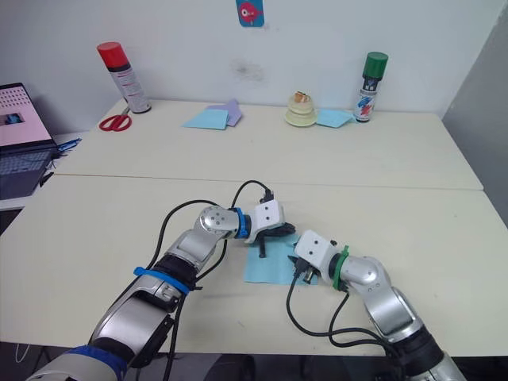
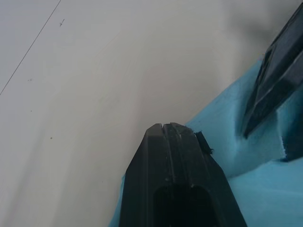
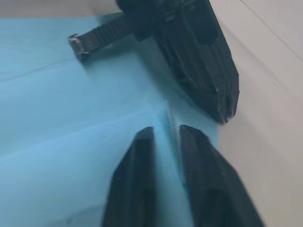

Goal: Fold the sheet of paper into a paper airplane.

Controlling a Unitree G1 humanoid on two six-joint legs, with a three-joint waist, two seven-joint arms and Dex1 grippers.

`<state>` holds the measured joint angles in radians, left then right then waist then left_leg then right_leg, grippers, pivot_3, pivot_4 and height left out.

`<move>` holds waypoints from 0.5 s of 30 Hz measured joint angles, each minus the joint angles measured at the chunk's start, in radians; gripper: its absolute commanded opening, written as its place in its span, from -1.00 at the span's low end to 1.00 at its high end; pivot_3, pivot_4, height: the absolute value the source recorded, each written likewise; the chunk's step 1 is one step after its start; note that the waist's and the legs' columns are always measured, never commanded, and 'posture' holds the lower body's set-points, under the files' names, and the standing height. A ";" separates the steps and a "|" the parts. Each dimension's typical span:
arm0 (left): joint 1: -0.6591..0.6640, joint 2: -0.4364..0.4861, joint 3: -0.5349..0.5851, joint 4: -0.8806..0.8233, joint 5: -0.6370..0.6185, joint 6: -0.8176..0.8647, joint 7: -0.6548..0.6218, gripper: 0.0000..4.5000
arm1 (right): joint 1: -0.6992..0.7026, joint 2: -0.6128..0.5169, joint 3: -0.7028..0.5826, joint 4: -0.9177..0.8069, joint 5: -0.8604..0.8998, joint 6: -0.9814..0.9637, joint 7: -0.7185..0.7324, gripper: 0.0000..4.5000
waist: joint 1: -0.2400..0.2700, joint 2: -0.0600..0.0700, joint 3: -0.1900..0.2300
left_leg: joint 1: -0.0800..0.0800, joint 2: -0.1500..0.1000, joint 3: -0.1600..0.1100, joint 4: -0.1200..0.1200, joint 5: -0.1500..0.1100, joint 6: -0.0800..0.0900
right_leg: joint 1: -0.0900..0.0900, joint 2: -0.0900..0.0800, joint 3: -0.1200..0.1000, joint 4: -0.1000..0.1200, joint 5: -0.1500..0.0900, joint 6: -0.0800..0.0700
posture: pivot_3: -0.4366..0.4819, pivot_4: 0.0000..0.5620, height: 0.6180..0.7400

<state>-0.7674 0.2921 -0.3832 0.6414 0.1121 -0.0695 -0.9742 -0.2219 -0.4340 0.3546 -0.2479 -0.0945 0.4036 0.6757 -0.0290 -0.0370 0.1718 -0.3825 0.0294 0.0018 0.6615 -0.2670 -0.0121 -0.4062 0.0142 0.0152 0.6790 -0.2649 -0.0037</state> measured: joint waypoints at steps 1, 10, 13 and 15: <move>0.002 0.003 0.002 -0.002 0.000 0.002 0.001 -1.00 | 0.006 -0.002 -0.003 -0.008 0.009 0.002 0.014 -0.18 | -0.001 0.000 0.000 | 0.000 0.000 0.000 0.000 0.000 0.000 | 0.000 0.000 0.000 0.000 0.000 0.000 | -0.05 -0.47 0.82; 0.018 0.005 0.002 -0.020 0.011 0.004 0.001 -1.00 | -0.057 0.017 -0.147 -0.081 0.171 0.107 0.013 -0.94 | 0.000 0.000 0.000 | 0.001 0.000 0.000 0.000 0.000 0.000 | 0.000 0.000 -0.001 0.001 0.000 0.000 | -0.05 -0.47 0.82; 0.019 0.006 0.002 -0.024 0.012 0.004 0.001 -1.00 | -0.099 0.032 -0.123 0.033 0.138 0.107 -0.023 -0.99 | 0.000 0.000 0.000 | 0.000 0.000 0.000 0.000 0.000 0.000 | 0.000 0.000 0.000 0.000 0.000 0.000 | -0.05 -0.47 0.82; 0.020 0.006 0.002 -0.026 0.013 0.004 0.000 -1.00 | -0.121 0.051 -0.099 0.118 0.111 0.102 -0.043 -0.99 | 0.000 0.000 0.000 | 0.000 0.000 0.000 0.000 0.000 0.000 | 0.000 0.000 0.000 0.000 0.000 0.000 | -0.05 -0.47 0.82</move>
<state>-0.7475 0.2977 -0.3817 0.6152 0.1249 -0.0659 -0.9738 -0.3426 -0.3829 0.2559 -0.1301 0.0164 0.5059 0.6324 -0.0289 -0.0372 0.1717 -0.3825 0.0295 0.0019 0.6613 -0.2670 -0.0121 -0.4063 0.0141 0.0150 0.6794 -0.2650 -0.0040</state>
